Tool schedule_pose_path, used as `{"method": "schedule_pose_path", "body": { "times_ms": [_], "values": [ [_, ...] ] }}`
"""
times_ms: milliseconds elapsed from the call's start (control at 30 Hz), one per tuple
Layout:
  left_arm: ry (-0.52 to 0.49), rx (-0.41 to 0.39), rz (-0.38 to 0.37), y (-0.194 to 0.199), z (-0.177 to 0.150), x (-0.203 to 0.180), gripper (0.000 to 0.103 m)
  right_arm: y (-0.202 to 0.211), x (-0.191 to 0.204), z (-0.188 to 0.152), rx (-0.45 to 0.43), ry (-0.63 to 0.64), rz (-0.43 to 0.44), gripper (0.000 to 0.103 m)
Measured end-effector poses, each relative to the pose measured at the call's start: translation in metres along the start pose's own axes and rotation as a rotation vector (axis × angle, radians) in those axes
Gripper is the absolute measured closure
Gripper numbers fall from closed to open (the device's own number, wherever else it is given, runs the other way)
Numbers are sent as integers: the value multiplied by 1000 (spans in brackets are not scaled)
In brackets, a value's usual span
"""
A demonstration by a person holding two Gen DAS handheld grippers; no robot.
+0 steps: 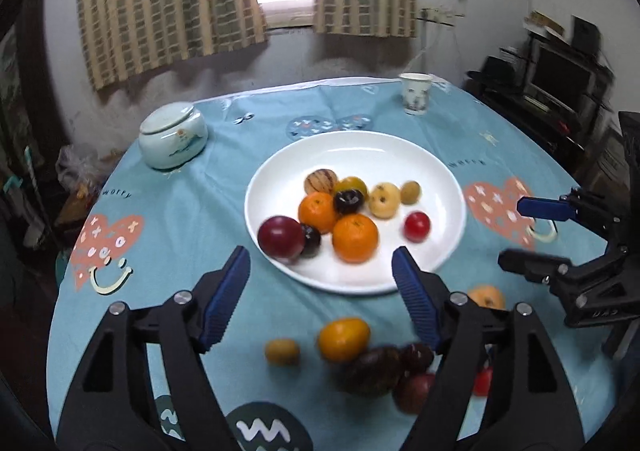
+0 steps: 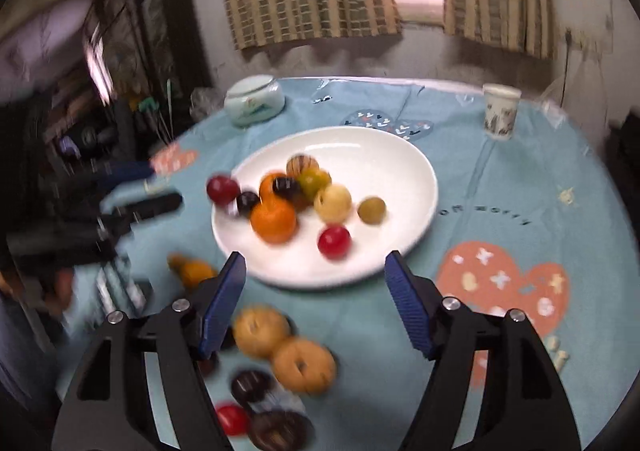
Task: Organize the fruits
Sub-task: 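Carry the red plum and tomato over the plate and open both tools, then grasp another dark red plum with the left tool while the right tool grasps a dark brown fruit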
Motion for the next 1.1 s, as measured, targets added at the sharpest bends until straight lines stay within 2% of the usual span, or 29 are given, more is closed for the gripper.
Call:
{"method": "schedule_pose_path", "body": {
  "times_ms": [67,133,200,300,367,633,767,833,933,967,1033,1100],
  "values": [
    [-8,-14,-40,0,-13,-2,28,3,10,-25,6,73,-27,31],
    [-61,32,-19,-4,-19,-11,28,-2,17,-46,57,122,-31,31],
    [-113,11,-41,2,-26,-23,28,-3,31,-55,90,221,-86,31],
    [-184,11,-52,6,-42,-34,28,3,39,-66,96,266,-62,31],
    [-196,35,-86,2,-55,-34,28,7,40,-79,105,296,-27,31],
    [-287,85,-131,-5,-75,-55,28,-20,38,-104,225,332,-12,30],
    [-281,118,-146,-12,-79,-57,28,-22,39,-105,219,325,38,31],
    [-279,125,-179,-12,-81,-59,28,-24,39,-104,216,316,65,31],
    [-274,142,-212,-15,-83,-62,28,-26,40,-104,218,316,116,40],
    [-271,151,-223,-16,-83,-63,28,-25,40,-104,213,326,130,50],
    [-266,169,-233,-20,-84,-65,28,-22,42,-104,202,343,147,62],
    [-256,185,-240,-25,-85,-67,28,-20,38,-104,194,338,142,62]
  ]
}}
Point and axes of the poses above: each gripper's, at about its wrist camera, not at the fingertips, and y roughly against the way its jaws point, x to its left, z to its top, the point moved 4 cm from there along -y, roughly the way its jaws point, and after that the axes turned 10 degrees about x, right-handed, at the moved point
